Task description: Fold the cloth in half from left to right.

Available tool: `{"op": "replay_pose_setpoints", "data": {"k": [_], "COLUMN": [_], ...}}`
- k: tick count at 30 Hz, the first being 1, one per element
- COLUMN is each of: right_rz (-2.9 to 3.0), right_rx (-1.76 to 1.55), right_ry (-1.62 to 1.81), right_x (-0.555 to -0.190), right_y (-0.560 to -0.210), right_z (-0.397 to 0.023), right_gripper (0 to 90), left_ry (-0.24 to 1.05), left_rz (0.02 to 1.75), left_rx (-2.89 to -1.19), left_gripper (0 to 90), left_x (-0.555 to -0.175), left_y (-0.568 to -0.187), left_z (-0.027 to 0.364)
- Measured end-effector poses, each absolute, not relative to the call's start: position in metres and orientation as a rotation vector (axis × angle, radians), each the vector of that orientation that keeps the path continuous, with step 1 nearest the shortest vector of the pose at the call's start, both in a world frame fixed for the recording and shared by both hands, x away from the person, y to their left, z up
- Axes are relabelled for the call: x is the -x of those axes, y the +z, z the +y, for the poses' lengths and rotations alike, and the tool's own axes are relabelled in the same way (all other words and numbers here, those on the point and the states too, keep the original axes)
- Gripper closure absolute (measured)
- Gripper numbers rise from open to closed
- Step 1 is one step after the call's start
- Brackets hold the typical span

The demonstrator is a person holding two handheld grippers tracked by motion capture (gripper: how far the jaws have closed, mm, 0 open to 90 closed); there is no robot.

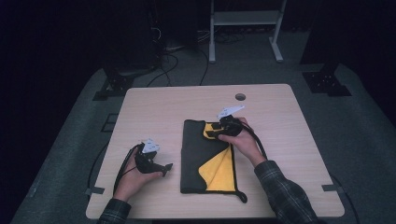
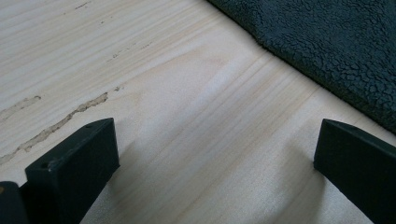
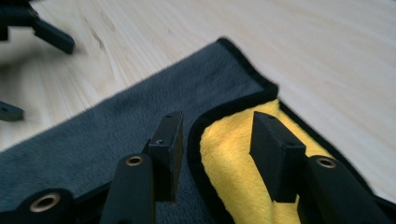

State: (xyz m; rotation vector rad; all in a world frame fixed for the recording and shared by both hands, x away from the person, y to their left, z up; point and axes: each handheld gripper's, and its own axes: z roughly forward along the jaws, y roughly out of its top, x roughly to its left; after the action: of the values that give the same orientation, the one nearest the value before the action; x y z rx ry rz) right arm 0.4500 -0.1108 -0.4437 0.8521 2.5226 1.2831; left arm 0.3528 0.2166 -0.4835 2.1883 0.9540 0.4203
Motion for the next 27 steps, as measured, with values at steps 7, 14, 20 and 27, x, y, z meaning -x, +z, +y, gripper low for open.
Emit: {"op": "replay_pose_setpoints", "data": {"k": [7, 14, 20, 27], "right_rz": [2.563, 2.566, 2.56, 2.549], "right_rx": [-0.846, -0.82, -0.839, -0.87], "right_ry": [1.216, 1.119, 1.122, 1.167], "right_x": [-0.456, -0.455, -0.455, -0.457], "right_y": [-0.463, -0.471, -0.469, -0.459], "right_z": [-0.092, -0.077, -0.078, -0.084], "right_gripper": [55.0, 65.2, 85.7, 86.5], "left_ry": [0.42, 0.42, 0.42, 0.421], "left_rz": [0.954, 0.955, 0.955, 0.955], "left_rx": [-2.189, -2.189, -2.188, -2.187], "left_gripper": [0.0, 0.0, 0.0, 0.0], "left_x": [-0.353, -0.353, -0.353, -0.353], "left_y": [-0.483, -0.483, -0.483, -0.484], "left_z": [0.217, 0.217, 0.217, 0.217]}}
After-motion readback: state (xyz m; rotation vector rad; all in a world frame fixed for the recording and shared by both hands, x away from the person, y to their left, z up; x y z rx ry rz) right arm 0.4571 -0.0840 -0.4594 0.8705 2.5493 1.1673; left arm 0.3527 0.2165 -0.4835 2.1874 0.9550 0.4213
